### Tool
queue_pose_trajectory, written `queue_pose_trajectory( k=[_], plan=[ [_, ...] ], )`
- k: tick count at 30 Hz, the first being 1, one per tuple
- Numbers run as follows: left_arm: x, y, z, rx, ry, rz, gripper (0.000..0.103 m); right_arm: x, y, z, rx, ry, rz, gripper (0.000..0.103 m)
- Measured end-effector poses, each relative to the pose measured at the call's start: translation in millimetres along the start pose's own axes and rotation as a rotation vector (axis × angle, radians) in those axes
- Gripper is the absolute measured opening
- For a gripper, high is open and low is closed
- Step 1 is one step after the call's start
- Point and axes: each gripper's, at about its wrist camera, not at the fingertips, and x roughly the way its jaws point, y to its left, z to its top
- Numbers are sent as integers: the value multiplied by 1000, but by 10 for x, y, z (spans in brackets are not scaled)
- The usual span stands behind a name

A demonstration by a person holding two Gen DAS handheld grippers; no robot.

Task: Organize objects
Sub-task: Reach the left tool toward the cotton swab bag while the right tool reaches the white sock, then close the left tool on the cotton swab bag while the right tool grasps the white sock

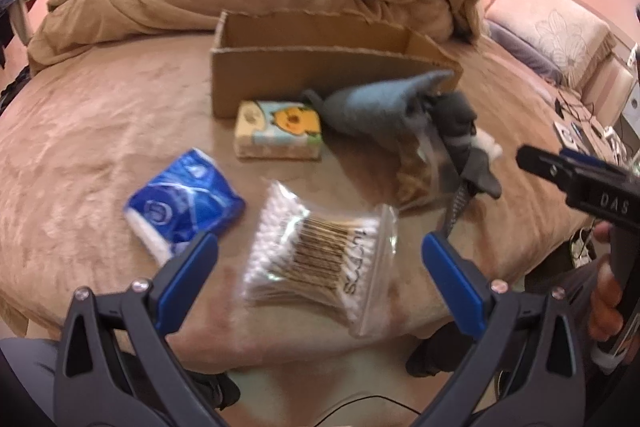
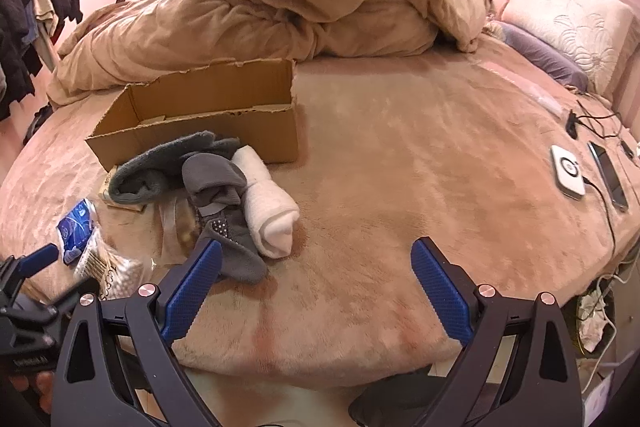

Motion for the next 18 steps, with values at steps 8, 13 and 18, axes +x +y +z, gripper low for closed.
queue_pose_trajectory(
  k=[8,13,18],
  plan=[
    [352,-49,-16,27,52,12,98,339,23,131,-28,54,29,88],
    [499,-70,-43,45,70,33,91,555,20,155,-34,102,55,79],
    [498,-67,-81,56,50,54,74,668,39,151,-25,139,121,48]
  ],
)
